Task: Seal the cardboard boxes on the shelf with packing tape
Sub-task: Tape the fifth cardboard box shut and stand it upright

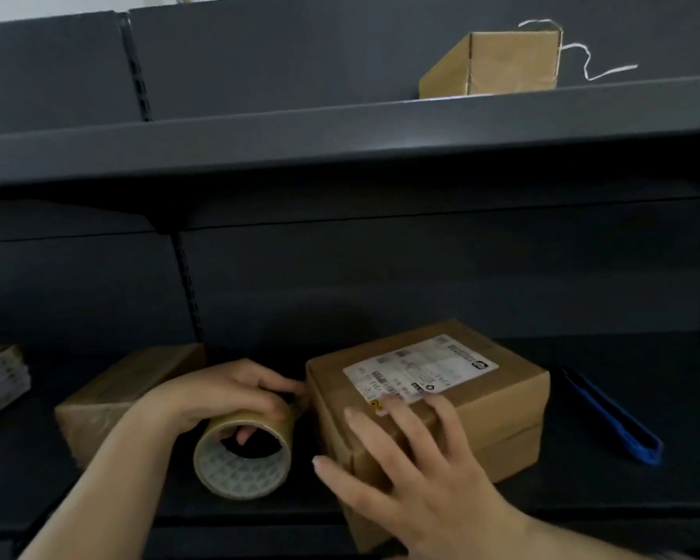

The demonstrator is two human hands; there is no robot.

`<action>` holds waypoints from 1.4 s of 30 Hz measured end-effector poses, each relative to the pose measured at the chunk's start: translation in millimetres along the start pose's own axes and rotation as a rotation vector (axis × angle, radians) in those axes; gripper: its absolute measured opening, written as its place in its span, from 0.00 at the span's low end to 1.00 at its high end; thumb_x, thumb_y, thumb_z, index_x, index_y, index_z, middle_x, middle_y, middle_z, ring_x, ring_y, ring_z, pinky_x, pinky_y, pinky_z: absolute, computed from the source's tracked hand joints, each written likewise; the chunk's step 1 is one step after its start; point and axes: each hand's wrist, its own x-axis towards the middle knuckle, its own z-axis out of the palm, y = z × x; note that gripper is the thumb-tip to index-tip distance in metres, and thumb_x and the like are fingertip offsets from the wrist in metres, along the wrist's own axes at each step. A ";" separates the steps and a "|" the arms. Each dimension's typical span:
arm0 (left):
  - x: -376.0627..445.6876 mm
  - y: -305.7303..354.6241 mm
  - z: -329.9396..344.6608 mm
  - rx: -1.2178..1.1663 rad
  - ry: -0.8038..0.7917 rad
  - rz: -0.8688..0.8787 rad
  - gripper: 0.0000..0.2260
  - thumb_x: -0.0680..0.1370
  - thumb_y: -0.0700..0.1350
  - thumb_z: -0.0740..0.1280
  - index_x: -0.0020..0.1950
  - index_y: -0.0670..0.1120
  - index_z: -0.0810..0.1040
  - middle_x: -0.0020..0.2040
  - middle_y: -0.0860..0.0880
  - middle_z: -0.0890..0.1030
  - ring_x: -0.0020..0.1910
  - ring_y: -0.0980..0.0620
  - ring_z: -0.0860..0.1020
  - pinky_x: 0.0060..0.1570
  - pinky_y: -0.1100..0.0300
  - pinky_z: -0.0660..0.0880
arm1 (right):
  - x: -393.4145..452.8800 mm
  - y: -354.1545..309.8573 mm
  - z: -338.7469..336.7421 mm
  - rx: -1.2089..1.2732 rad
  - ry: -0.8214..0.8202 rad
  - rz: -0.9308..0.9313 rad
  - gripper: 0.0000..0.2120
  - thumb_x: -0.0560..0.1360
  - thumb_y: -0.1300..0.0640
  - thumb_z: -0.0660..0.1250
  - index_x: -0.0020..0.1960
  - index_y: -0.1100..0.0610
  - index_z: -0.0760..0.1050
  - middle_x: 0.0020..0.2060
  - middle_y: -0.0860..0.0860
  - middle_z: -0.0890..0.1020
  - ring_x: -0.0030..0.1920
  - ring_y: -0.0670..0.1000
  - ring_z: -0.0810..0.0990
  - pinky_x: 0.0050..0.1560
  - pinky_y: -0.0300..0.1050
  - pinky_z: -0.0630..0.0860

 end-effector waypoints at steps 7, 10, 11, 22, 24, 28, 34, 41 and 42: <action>-15.4 -15.6 -16.5 -0.500 0.098 0.161 0.23 0.55 0.55 0.81 0.45 0.45 0.85 0.28 0.39 0.78 0.22 0.51 0.74 0.23 0.62 0.72 | 20.0 17.5 -4.5 -0.100 -0.186 0.048 0.51 0.38 0.32 0.73 0.61 0.45 0.71 0.56 0.60 0.76 0.51 0.61 0.80 0.47 0.64 0.77; -25.6 -11.9 -29.7 -0.937 -0.098 0.399 0.18 0.63 0.46 0.79 0.46 0.35 0.83 0.31 0.39 0.81 0.31 0.45 0.81 0.35 0.55 0.78 | 37.1 41.8 -11.2 -0.067 -0.227 0.263 0.53 0.39 0.32 0.74 0.62 0.48 0.71 0.55 0.61 0.77 0.50 0.64 0.78 0.47 0.64 0.76; -25.1 -1.6 -28.5 -0.887 -0.060 0.428 0.17 0.62 0.45 0.79 0.45 0.37 0.84 0.32 0.40 0.82 0.32 0.46 0.82 0.36 0.55 0.79 | 43.9 48.2 -13.0 -0.043 -0.234 0.321 0.53 0.42 0.31 0.73 0.64 0.47 0.66 0.57 0.60 0.73 0.52 0.64 0.75 0.50 0.63 0.75; -19.4 73.3 -14.7 -0.752 0.271 0.345 0.11 0.69 0.45 0.64 0.34 0.43 0.85 0.28 0.45 0.82 0.26 0.53 0.81 0.27 0.62 0.78 | 73.9 107.4 -7.8 0.527 -0.098 0.835 0.47 0.47 0.31 0.68 0.63 0.38 0.56 0.53 0.45 0.58 0.61 0.54 0.63 0.59 0.57 0.70; -17.1 73.3 -12.2 -0.729 0.304 0.318 0.09 0.67 0.43 0.65 0.39 0.41 0.83 0.27 0.45 0.81 0.25 0.52 0.80 0.26 0.62 0.78 | 72.9 114.2 -4.9 0.600 -0.111 0.883 0.45 0.48 0.33 0.70 0.62 0.37 0.57 0.54 0.45 0.59 0.61 0.53 0.63 0.58 0.55 0.71; -2.8 63.2 11.4 -0.664 0.346 0.115 0.12 0.65 0.50 0.69 0.41 0.42 0.78 0.22 0.47 0.76 0.20 0.54 0.75 0.22 0.65 0.73 | 66.9 130.6 5.4 0.876 -0.050 1.039 0.39 0.55 0.41 0.77 0.61 0.39 0.61 0.56 0.49 0.62 0.59 0.54 0.67 0.54 0.50 0.72; 0.6 62.1 1.8 -0.607 0.413 0.189 0.16 0.64 0.53 0.70 0.46 0.45 0.79 0.25 0.46 0.80 0.24 0.53 0.79 0.25 0.63 0.76 | 65.6 138.0 15.9 0.931 -0.005 1.079 0.42 0.50 0.38 0.75 0.60 0.38 0.62 0.56 0.49 0.64 0.57 0.53 0.67 0.53 0.49 0.71; 25.2 56.3 46.1 -0.621 0.377 0.227 0.15 0.68 0.54 0.69 0.47 0.44 0.80 0.27 0.45 0.82 0.28 0.52 0.81 0.29 0.63 0.77 | 62.2 163.0 19.3 1.094 0.043 1.243 0.43 0.52 0.40 0.77 0.63 0.43 0.63 0.60 0.52 0.68 0.57 0.55 0.71 0.55 0.53 0.74; 23.0 57.3 42.4 -0.644 0.338 0.280 0.14 0.67 0.52 0.70 0.47 0.44 0.81 0.29 0.44 0.83 0.30 0.51 0.82 0.31 0.62 0.78 | 60.6 165.7 18.8 1.127 0.061 1.273 0.44 0.52 0.40 0.76 0.64 0.45 0.63 0.60 0.53 0.69 0.56 0.55 0.72 0.52 0.52 0.76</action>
